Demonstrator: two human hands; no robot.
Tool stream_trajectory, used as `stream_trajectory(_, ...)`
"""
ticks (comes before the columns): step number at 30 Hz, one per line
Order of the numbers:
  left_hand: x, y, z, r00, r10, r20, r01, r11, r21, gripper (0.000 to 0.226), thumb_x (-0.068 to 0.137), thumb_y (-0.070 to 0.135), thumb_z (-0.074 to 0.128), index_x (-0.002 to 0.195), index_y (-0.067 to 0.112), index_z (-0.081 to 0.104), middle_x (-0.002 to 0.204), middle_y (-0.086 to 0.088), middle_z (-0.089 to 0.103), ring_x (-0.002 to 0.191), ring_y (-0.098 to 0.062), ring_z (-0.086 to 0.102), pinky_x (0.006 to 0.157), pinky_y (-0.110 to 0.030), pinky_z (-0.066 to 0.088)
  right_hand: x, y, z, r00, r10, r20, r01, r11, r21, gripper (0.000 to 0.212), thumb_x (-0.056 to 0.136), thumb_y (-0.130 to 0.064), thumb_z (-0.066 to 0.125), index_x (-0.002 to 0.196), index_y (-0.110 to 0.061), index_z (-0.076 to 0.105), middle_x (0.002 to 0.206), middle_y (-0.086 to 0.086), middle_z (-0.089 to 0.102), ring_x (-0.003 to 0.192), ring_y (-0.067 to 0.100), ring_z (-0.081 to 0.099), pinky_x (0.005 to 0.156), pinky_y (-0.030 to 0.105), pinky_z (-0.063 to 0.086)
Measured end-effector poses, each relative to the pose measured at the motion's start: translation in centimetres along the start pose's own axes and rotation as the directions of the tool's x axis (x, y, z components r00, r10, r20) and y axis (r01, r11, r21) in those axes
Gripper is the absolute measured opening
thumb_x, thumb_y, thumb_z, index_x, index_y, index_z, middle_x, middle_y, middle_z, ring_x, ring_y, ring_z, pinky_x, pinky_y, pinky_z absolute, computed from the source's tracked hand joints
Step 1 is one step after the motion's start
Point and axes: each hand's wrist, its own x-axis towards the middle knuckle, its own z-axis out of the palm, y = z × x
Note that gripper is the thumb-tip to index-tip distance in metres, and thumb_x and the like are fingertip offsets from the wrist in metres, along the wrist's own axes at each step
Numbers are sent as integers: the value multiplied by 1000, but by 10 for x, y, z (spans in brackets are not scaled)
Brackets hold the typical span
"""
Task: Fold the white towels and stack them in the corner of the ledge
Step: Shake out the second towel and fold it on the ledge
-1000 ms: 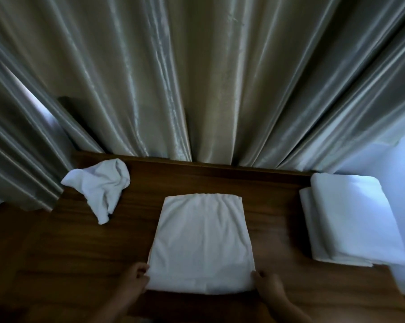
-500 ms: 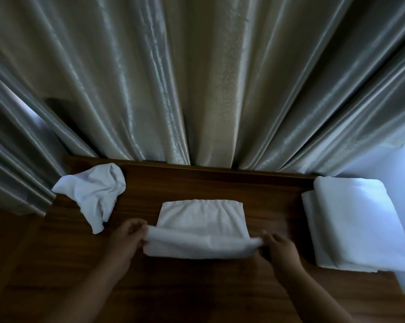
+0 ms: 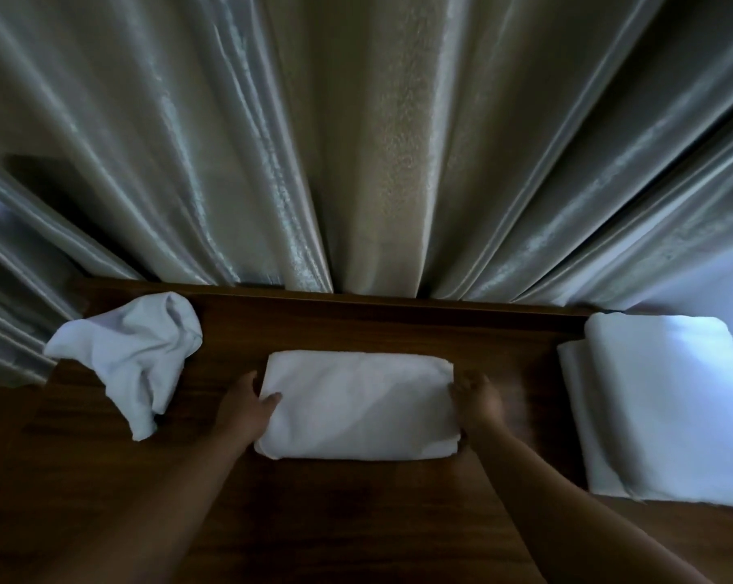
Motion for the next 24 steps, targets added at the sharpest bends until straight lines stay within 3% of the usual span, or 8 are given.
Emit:
stream_trajectory(2, -5, -7, 11, 997, -71, -7, 71, 997, 8, 75, 86, 43, 66, 147, 12, 35, 147, -14, 43, 130, -36, 46, 101, -49, 46, -3, 22, 8, 999, -14, 32, 16, 999, -37, 52, 91, -48, 59, 134, -23, 43, 128, 7, 54, 105, 28, 61, 76, 41, 55)
stream_trajectory(4, -11, -15, 17, 990, -140, 19, 140, 990, -25, 75, 80, 49, 70, 138, 8, 44, 133, -15, 54, 116, -35, 56, 90, -47, 52, -11, 37, 12, 998, 26, 56, -28, 999, 33, 57, 89, -51, 62, 133, -20, 44, 124, 5, 58, 105, 26, 62, 78, 44, 56)
stream_trajectory(7, -25, -31, 18, 983, -162, 85, 168, 983, -77, 67, 76, 42, 76, 129, 9, 51, 123, -12, 59, 106, -31, 60, 85, -47, 55, -31, 53, 15, 995, 55, 88, -59, 997, 41, 48, 85, -48, 67, 121, -25, 45, 112, 0, 61, 98, 25, 64, 80, 51, 59)
stream_trajectory(11, -38, -51, 13, 973, -145, 182, 164, 982, -95, 67, 76, 31, 79, 134, 16, 49, 128, -7, 58, 101, -26, 63, 86, -47, 56, -43, 62, 13, 993, 49, 103, -45, 998, -42, 24, 88, -42, 66, 99, -23, 55, 96, 2, 66, 85, 23, 66, 79, 51, 59)
stream_trajectory(15, -48, -56, 7, 971, -143, 192, 161, 984, -79, 78, 75, 27, 81, 142, 18, 41, 141, -9, 48, 111, -28, 59, 85, -42, 55, -41, 56, 7, 986, 84, 144, -87, 996, 16, 21, 90, -37, 66, 101, -20, 59, 96, 4, 68, 84, 25, 68, 78, 48, 60)
stream_trajectory(18, -53, -54, 8, 966, -110, 234, 135, 986, -93, 67, 80, 25, 76, 140, 17, 46, 137, -7, 54, 112, -25, 57, 90, -42, 53, -38, 54, 5, 965, 163, 203, -195, 970, 145, 23, 87, -33, 72, 100, -14, 65, 97, 10, 72, 86, 31, 71, 80, 54, 60)
stream_trajectory(21, -57, -44, 0, 963, -94, 251, 151, 964, -220, 47, 86, 26, 69, 130, 16, 56, 116, 0, 63, 98, -17, 60, 83, -36, 53, -37, 49, -1, 959, 184, 215, -213, 969, 122, 28, 89, -36, 69, 102, -12, 67, 97, 11, 73, 86, 32, 72, 81, 52, 60)
stream_trajectory(24, -55, -25, -20, 968, -60, 245, 163, 889, -429, 42, 87, 26, 68, 127, 15, 59, 121, -5, 64, 104, -21, 60, 89, -40, 50, -42, 25, -18, 971, 124, 203, -153, 978, 138, 26, 90, -37, 66, 101, -13, 68, 98, 11, 73, 87, 29, 71, 78, 47, 60)
